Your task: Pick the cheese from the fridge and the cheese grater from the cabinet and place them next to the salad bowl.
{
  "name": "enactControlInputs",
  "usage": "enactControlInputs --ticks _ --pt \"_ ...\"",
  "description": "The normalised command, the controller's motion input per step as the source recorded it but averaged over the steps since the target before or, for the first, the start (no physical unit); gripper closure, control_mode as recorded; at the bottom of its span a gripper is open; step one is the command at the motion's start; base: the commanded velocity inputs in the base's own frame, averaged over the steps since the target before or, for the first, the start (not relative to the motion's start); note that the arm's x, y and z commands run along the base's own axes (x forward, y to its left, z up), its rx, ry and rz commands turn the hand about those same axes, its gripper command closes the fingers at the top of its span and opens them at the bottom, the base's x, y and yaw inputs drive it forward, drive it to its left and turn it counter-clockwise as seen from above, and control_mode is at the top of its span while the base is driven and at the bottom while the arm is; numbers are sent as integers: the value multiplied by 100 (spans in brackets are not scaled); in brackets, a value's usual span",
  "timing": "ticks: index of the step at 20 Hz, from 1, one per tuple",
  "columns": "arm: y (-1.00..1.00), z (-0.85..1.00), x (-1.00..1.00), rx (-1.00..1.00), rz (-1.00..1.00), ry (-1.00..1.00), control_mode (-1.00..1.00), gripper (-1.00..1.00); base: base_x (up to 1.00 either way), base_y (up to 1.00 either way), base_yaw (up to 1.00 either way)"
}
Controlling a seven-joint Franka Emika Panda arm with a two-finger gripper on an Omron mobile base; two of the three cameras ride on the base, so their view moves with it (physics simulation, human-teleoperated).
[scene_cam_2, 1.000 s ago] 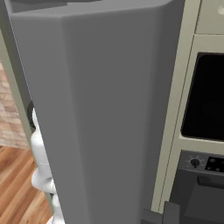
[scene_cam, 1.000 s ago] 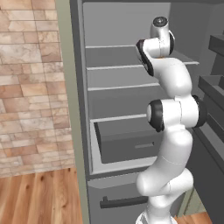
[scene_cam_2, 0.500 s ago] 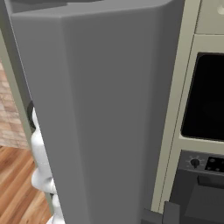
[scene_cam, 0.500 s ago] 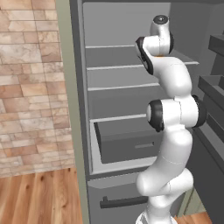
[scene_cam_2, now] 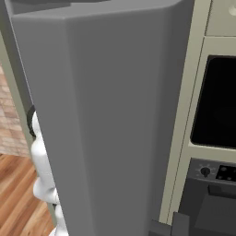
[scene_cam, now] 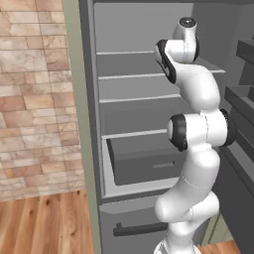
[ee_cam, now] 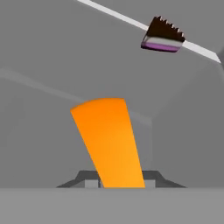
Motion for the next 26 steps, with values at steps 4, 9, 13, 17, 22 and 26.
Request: enactControlInputs --ticks 4,9,13,17,22,26 --pt "34 -18 -41 0 10 -3 -100 100 0 0 0" --pt "36 -22 -52 0 7 -6 -100 100 0 0 0" --pt "41 -14 -52 0 5 -6 -100 100 0 0 0" --pt "30 9 -52 4 4 -2 -100 100 0 0 0" --pt "34 1 -61 0 0 0 -100 100 0 0 0" --pt "28 0 -56 3 0 0 -100 100 0 0 0"
